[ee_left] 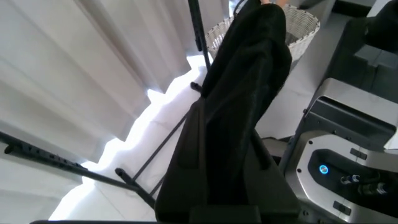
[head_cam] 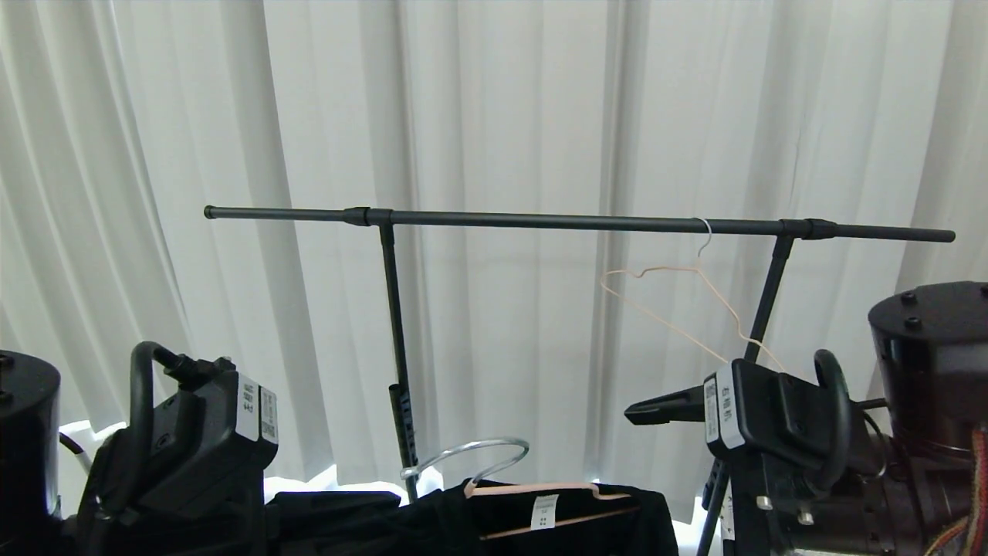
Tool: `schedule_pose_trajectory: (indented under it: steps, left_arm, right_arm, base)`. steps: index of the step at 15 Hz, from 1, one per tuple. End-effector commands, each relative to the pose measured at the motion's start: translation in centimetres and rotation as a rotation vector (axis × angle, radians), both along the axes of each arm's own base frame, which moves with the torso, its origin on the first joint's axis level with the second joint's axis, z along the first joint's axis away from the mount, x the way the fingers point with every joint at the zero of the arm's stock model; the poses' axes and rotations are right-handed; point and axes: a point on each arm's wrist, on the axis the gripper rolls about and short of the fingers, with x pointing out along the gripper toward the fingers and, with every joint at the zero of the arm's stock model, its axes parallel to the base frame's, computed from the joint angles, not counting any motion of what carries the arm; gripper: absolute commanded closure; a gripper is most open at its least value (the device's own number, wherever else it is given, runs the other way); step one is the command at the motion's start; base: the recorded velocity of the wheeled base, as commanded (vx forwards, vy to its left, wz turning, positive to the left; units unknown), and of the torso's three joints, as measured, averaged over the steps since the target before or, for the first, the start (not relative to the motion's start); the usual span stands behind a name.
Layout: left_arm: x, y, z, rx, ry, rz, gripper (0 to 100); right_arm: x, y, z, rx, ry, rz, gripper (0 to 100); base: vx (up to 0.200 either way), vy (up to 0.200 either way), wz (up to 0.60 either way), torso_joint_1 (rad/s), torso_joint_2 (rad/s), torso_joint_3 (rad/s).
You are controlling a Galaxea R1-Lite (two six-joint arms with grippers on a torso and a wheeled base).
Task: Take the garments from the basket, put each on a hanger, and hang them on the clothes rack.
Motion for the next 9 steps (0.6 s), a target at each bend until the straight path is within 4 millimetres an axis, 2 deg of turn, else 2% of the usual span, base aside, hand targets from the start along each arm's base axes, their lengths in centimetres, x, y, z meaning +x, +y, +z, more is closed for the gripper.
schedule_pose_trajectory:
  steps: [1,5,9]
  left_arm:
    - [0.0,-0.1,0.1,-0.003,-0.004,-0.003,100]
    - [-0.6,0.0,0.7,-0.023,-0.029,-0.026,100]
    - [-0.9,0.0,1.8,-0.057,-0.067,-0.040,100]
  right_arm:
    - [0.2,1.6,0.2,-0.026,0.011,0.064,0]
    - [1.4,4.1,-0.1,-0.042,0.026,0.085,0]
    - [1.7,4.4,-0.6,-0.055,0.042,0.082,0]
  base:
    - [0.000,0.000,0.00,0.000,0.00,0.000]
    - [0.000,0.000,0.00,0.000,0.00,0.000]
    - [0.000,0.000,0.00,0.000,0.00,0.000]
